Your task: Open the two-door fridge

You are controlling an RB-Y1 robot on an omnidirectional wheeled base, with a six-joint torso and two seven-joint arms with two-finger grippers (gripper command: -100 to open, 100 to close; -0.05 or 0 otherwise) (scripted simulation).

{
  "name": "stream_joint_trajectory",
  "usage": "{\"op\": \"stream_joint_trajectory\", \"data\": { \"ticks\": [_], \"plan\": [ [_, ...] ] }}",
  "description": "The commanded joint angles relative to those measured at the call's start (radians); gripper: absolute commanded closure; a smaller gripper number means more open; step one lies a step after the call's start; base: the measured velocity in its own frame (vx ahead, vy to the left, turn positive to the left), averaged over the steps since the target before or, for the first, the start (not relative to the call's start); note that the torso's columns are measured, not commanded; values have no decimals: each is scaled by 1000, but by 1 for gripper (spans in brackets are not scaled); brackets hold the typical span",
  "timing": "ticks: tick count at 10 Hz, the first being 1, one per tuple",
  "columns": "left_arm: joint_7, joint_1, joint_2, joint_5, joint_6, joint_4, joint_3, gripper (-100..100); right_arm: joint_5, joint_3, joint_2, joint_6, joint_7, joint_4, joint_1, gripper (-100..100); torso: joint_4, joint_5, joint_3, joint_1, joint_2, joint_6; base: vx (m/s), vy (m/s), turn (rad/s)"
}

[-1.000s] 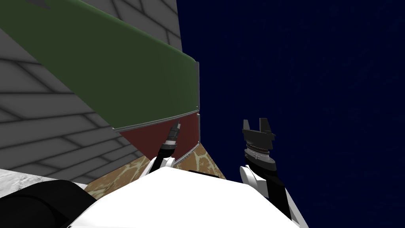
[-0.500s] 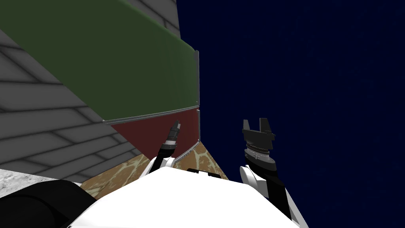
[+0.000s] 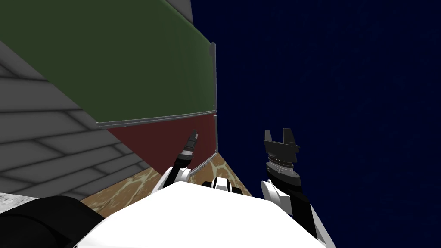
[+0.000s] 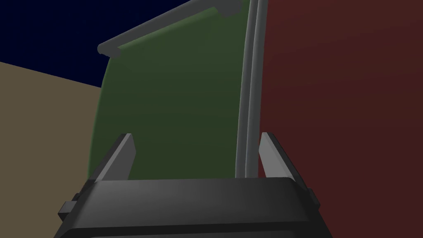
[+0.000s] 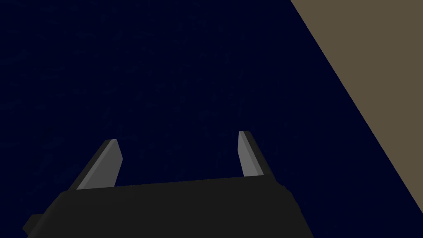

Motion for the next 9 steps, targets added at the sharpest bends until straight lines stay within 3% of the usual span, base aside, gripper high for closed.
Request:
{"op": "stream_joint_trajectory", "data": {
  "ticks": [1, 3, 4, 9],
  "plan": [
    [-18, -66, 23, -15, 66, 20, -1, -100, 0, 0, 0, 0, 0, 0, 0, 0, 1, 0, -1, -1, 1, 0, 20, 48, -75],
    [-34, -128, 33, -28, 123, 41, 1, -100, 0, 0, 0, 0, 0, 0, 0, 0, 1, 0, -1, -1, 2, 0, 27, 52, -68],
    [-34, -133, 33, -28, 126, 41, 1, -100, 0, 0, 0, 0, 0, 0, 0, 0, 1, 0, -1, -1, 1, 0, 27, 43, -34],
    [-73, -292, 50, -61, 270, 85, 5, -100, 0, 0, 0, 0, 0, 0, 0, 0, 2, 0, 0, -2, 2, 0, 24, 51, -69]
  ]
}}
